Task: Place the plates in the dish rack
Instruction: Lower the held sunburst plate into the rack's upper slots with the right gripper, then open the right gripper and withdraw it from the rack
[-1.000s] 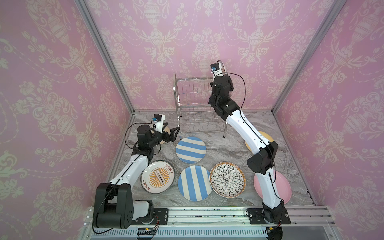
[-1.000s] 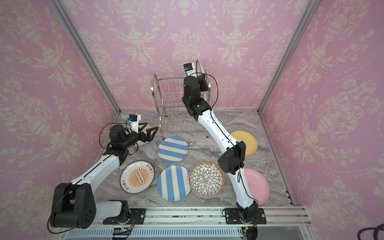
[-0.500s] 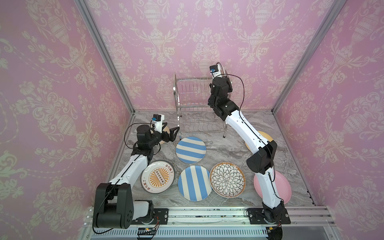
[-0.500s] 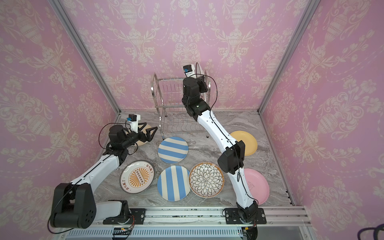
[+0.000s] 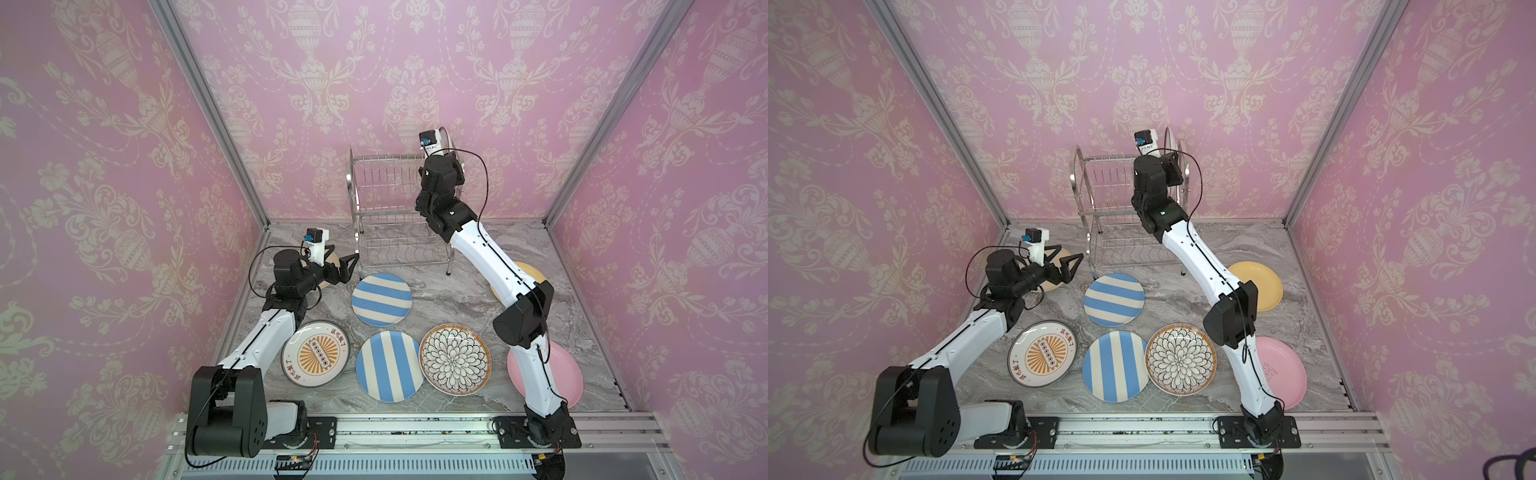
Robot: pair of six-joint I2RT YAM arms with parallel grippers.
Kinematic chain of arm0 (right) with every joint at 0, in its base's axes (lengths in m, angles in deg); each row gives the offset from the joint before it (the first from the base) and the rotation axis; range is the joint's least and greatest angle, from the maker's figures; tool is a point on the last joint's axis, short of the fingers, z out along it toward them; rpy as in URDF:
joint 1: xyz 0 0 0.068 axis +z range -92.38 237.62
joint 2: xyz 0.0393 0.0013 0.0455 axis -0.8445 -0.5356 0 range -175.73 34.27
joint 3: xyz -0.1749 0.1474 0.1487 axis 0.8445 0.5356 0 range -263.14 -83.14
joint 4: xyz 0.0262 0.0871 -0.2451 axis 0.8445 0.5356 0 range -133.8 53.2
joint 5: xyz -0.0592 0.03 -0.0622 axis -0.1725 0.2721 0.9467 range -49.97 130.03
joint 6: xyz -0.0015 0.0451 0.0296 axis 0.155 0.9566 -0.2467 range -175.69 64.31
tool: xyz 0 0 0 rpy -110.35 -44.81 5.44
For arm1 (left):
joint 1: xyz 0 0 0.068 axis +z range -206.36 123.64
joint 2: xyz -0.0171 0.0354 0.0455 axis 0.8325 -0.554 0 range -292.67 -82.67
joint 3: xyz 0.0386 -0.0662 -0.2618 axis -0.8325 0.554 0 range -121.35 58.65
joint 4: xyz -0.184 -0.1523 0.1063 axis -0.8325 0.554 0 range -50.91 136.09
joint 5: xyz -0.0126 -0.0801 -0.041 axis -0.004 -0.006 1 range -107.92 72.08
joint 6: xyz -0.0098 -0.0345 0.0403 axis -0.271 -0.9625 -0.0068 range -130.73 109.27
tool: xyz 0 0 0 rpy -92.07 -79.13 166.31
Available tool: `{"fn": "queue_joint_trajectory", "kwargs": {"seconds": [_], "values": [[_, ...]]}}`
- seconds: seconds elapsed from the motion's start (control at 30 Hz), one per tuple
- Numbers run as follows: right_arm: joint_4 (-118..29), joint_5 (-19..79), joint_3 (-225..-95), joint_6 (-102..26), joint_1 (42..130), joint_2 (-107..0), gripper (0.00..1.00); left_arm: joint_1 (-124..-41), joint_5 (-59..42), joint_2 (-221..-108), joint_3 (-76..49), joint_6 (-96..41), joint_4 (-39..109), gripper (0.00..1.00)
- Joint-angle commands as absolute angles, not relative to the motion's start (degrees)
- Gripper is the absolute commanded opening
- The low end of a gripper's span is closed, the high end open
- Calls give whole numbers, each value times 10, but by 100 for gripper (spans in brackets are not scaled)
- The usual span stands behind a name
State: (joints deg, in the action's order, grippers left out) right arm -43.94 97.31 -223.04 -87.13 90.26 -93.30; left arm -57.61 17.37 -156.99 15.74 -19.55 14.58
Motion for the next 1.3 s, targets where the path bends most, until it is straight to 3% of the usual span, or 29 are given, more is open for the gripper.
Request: {"fn": "queue_joint_trajectory", "kwargs": {"seconds": [0.0,0.23,0.4,0.57,0.87,1.27], "values": [[-456,972,-2235,-876,903,-932,19,-571,175,-1565,147,-190,146,99],[-458,962,-2262,-891,902,-938,21,-571,176,-1561,149,-191,144,99],[-452,956,-2269,-894,903,-931,34,-571,175,-1560,149,-191,145,99],[-449,953,-2269,-901,903,-920,35,-572,175,-1559,148,-193,143,99],[-429,942,-2274,-895,905,-896,54,-571,173,-1551,148,-193,149,99],[-313,893,-2270,-815,905,-819,72,-572,168,-1539,144,-198,159,99]]}}
